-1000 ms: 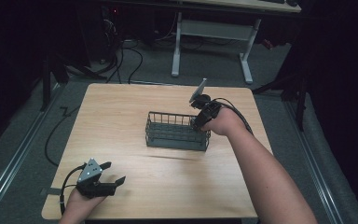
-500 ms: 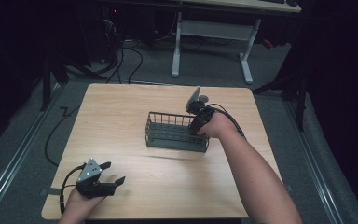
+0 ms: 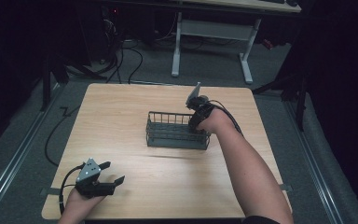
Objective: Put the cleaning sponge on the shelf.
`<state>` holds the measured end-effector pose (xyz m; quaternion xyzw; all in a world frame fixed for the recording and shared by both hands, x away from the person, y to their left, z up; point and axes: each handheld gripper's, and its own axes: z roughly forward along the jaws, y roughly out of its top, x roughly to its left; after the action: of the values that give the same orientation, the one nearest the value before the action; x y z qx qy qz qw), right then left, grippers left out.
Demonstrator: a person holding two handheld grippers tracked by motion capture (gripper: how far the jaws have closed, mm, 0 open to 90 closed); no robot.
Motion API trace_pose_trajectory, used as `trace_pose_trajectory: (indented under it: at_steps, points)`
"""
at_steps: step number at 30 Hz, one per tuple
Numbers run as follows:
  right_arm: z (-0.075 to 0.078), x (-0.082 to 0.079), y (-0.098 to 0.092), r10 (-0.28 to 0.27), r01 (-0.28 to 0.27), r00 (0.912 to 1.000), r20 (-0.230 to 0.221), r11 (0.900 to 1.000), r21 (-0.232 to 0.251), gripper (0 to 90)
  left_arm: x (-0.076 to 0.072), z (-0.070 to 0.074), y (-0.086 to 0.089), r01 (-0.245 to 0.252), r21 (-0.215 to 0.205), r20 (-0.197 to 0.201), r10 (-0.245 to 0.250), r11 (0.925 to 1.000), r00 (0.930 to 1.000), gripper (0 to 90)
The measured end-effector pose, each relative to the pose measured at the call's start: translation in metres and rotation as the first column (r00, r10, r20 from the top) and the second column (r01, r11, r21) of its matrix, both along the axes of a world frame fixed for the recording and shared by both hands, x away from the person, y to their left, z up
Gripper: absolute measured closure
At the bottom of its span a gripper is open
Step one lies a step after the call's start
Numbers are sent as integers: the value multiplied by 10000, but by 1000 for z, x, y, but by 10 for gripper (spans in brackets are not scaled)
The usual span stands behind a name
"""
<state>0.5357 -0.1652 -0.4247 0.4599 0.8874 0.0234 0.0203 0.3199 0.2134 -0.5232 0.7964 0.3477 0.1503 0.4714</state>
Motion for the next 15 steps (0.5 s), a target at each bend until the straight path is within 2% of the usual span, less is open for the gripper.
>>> trace_pose_trajectory:
  at_steps: [6,8,9,14,15]
  points:
    - [4,-2,5,20,-22,10000,64,9994,354,308,0,1,0,16,14,18,-16,10000,10000,185]
    - [7,-5,5,131,-139,9997,189,9989,456,300,0,0,0,21,28,10,-21,10000,10000,184]
    - [10,-7,5,-17,7,9998,222,9989,460,300,0,0,0,29,45,4,-29,10000,10000,185]
    - [21,-12,2,-85,55,9989,466,9979,641,298,-1,1,-1,84,120,5,-85,9999,10000,185]
    - [23,-12,1,65,-105,9983,583,9976,690,299,-1,1,-1,86,129,3,-86,9999,10000,185]
